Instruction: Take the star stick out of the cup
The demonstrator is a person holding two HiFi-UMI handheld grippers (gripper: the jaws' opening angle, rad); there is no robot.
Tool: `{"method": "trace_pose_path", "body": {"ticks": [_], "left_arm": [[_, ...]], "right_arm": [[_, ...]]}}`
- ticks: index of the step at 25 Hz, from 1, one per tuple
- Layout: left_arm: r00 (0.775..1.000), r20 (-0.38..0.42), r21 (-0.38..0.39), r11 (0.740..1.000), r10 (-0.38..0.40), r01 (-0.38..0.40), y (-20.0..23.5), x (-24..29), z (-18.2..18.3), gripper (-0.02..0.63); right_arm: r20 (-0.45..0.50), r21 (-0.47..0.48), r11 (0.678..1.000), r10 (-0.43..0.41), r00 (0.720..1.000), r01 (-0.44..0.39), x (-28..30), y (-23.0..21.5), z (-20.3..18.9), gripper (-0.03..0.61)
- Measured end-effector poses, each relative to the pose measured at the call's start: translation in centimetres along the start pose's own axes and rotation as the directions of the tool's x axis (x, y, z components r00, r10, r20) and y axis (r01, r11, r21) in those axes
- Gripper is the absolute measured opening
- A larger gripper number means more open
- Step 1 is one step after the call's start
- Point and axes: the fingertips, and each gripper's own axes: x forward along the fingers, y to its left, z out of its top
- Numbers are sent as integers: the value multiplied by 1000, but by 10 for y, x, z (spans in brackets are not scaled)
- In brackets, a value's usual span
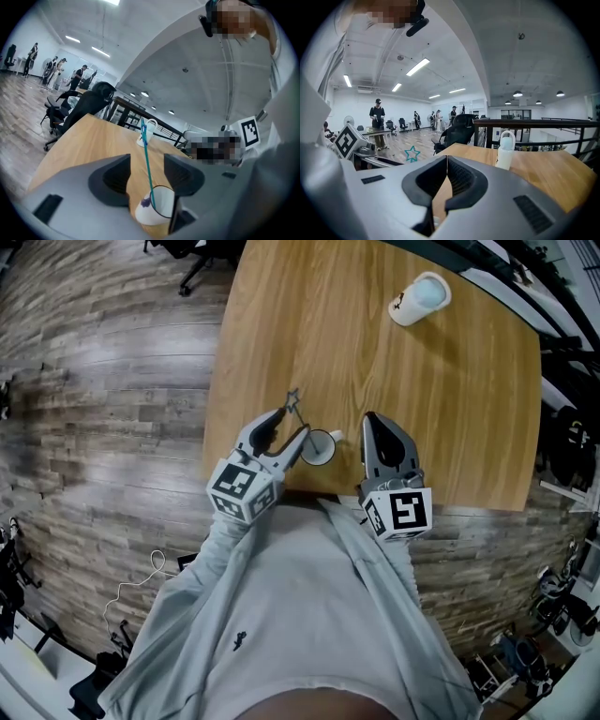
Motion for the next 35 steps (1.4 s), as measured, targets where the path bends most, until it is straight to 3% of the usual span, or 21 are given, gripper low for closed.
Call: {"method": "trace_pose_path", "body": {"ticks": [8, 22, 35], "left_arm": [[997, -64, -23, 998, -52, 51, -8, 15, -19, 201], [991, -120, -26, 998, -59, 56, -15, 24, -35, 201], [991, -124, -38, 998, -47, 43, -9, 24, -38, 90]], "right_arm": [[-17, 10, 1000, -5, 1000, 5, -2, -2, -8, 17], [-32, 8, 1000, 6, 999, -6, -9, -1, -15, 17], [-38, 16, 1000, -16, 999, 17, -11, -5, -19, 17]]}}
